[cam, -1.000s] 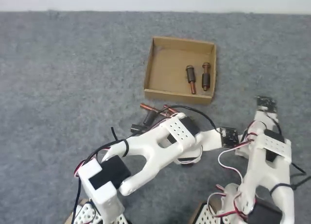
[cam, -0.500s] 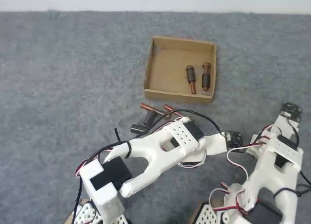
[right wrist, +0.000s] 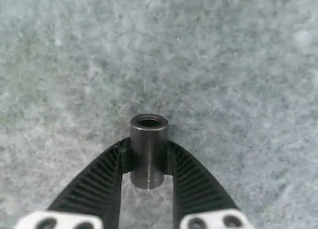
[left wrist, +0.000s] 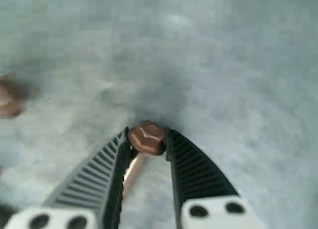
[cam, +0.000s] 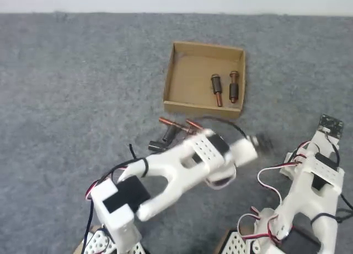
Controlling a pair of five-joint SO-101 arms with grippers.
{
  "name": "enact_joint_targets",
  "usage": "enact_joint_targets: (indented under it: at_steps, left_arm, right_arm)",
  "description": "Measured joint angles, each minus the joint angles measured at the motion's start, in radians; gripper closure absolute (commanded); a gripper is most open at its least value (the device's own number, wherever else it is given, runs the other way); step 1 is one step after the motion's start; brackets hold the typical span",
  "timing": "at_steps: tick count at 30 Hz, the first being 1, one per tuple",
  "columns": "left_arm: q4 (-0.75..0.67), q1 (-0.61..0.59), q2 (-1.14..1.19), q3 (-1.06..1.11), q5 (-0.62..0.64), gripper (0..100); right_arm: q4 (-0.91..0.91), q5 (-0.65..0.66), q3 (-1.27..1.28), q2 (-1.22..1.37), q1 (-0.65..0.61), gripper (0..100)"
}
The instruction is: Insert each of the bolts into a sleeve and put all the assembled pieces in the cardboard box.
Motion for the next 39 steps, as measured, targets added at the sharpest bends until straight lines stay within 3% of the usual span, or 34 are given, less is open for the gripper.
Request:
enact_joint_targets:
  at_steps: [8, 14, 19, 23, 31, 39]
  left_arm:
    - [-0.044, -0.253, 0.025, -0.091, 0.39, 96]
    - [-0.044, -0.258, 0.025, -0.091, 0.549, 82]
    - [-0.044, -0.258, 0.025, -0.091, 0.637, 86]
    - [-0.044, -0.259, 0.025, -0.091, 0.608, 91]
    - [-0.043, -0.258, 0.025, -0.084, 0.264, 91]
    - [-0.048, -0.242, 0.023, -0.071, 0.207, 91]
  right_arm:
    - [0.0, 0.0, 0.0, 0.0, 0.0, 98.8]
    - [0.0, 0.0, 0.0, 0.0, 0.0, 98.8]
    - [0.0, 0.0, 0.0, 0.0, 0.0, 98.8]
    - [0.0, 0.0, 0.0, 0.0, 0.0, 98.8]
    - [0.0, 0.0, 0.0, 0.0, 0.0, 98.9]
    - [0.0, 0.0, 0.0, 0.0, 0.0, 98.9]
